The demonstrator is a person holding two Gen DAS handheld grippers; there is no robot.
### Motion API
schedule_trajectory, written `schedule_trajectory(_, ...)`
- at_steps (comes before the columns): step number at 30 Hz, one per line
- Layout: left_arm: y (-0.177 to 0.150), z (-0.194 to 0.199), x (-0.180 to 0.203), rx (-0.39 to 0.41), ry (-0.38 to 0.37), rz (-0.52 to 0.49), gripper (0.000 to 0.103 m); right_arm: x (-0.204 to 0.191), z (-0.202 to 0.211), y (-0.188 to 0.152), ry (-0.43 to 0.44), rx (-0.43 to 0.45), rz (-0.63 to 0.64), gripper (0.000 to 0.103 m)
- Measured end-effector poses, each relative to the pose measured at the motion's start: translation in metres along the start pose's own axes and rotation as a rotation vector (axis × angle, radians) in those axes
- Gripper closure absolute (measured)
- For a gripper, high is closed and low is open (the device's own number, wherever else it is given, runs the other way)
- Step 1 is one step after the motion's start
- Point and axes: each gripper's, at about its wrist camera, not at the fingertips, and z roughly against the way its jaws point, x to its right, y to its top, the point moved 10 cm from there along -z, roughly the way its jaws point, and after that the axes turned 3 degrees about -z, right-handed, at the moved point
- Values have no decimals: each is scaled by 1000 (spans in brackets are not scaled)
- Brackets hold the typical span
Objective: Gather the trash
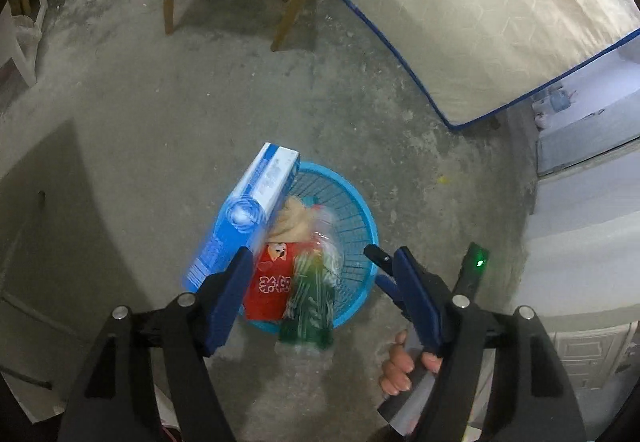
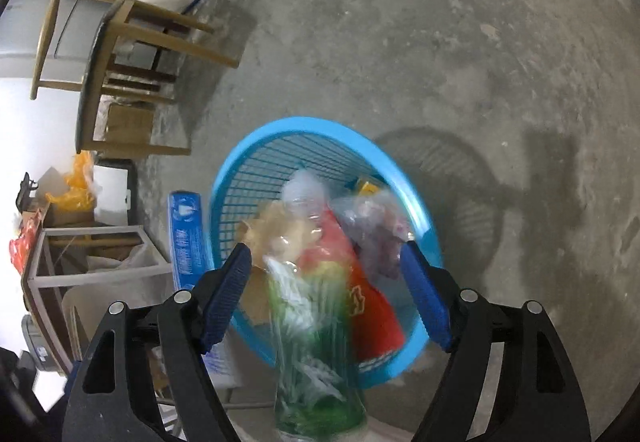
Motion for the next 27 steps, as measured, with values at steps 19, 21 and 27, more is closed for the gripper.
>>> schedule_trajectory(19,-39,237,-41,364,61,-128,26,-39,54,-10,71,113,195,30)
schedule_trajectory(21,-53,265,-69,406,104,-111,24,-68,55,-19,89,100,261,30)
schedule_trajectory(27,-103,341,-171,513,229,38,23,-181,11,-67,166,-65,470,24)
